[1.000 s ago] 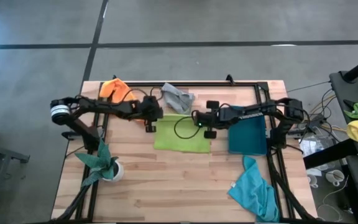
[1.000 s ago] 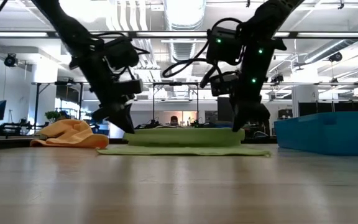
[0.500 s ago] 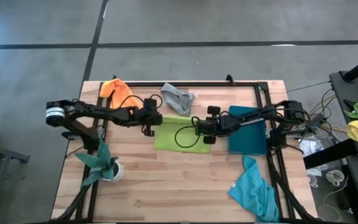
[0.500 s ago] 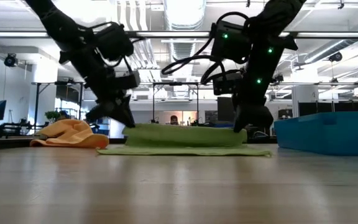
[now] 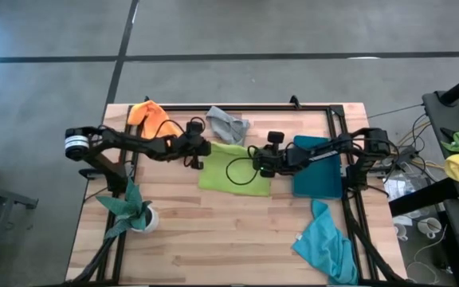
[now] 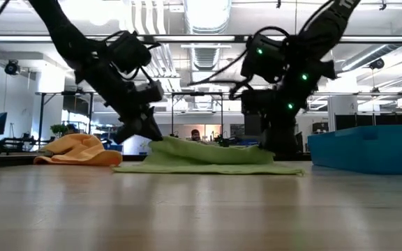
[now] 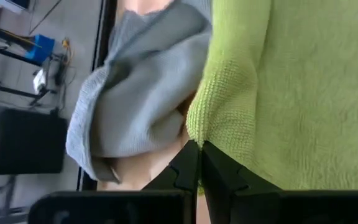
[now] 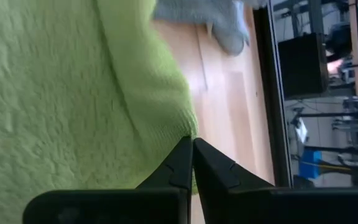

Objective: Roll microfiber towels into tight, uniform cylinder then place into a basket
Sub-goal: Roll the green towel

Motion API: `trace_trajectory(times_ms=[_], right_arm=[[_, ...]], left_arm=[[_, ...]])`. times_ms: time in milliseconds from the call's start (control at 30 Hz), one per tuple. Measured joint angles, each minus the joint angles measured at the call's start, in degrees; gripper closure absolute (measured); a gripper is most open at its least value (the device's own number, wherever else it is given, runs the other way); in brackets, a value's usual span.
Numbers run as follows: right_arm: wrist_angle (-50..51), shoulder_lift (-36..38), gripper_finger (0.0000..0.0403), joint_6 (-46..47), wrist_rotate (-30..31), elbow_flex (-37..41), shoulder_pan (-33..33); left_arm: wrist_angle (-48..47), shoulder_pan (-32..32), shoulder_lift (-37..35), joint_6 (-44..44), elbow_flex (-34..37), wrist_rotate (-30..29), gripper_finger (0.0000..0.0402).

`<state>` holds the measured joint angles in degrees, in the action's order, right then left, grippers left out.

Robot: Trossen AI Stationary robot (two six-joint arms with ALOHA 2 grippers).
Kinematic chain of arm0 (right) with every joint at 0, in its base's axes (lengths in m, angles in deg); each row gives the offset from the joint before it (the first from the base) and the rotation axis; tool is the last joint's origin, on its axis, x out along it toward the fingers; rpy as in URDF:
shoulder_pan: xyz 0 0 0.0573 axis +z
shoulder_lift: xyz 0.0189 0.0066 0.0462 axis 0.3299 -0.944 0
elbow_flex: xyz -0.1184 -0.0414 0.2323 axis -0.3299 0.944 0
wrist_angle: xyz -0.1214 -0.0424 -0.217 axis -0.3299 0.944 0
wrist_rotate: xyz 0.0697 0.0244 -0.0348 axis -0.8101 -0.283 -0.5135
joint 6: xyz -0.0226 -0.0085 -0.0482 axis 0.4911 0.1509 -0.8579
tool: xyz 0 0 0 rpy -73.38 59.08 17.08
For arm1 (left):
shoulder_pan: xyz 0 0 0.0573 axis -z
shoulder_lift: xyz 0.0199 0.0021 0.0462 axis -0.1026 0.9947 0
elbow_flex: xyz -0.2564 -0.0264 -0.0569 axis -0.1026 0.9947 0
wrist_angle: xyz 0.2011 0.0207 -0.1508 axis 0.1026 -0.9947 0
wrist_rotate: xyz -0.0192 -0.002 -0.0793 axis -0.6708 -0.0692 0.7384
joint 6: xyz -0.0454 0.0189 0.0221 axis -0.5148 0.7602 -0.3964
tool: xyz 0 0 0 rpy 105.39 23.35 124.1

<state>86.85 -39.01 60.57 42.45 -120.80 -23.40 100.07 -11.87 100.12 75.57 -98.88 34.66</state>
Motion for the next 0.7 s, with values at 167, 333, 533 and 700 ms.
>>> trace_trajectory(times_ms=[167,333,533,700], right_arm=[[-3.6,0.0,0.0394,0.0,0.5,3.5,0.0],[-3.6,0.0,0.0394,-1.1,1.4,4.1,0.4],[-3.3,0.0,0.0394,-1.5,-1.0,4.2,2.0],[-3.3,0.0,0.0394,-1.6,-1.8,4.2,3.3]], left_arm=[[0.7,0.0,3.7,2.4,0.0,-4.8,0.0401],[2.4,0.0,3.6,2.4,0.0,-5.9,0.0401],[1.0,0.1,3.0,2.3,0.1,-5.3,0.0401],[1.6,0.2,4.9,2.2,1.1,-4.7,0.0401]])
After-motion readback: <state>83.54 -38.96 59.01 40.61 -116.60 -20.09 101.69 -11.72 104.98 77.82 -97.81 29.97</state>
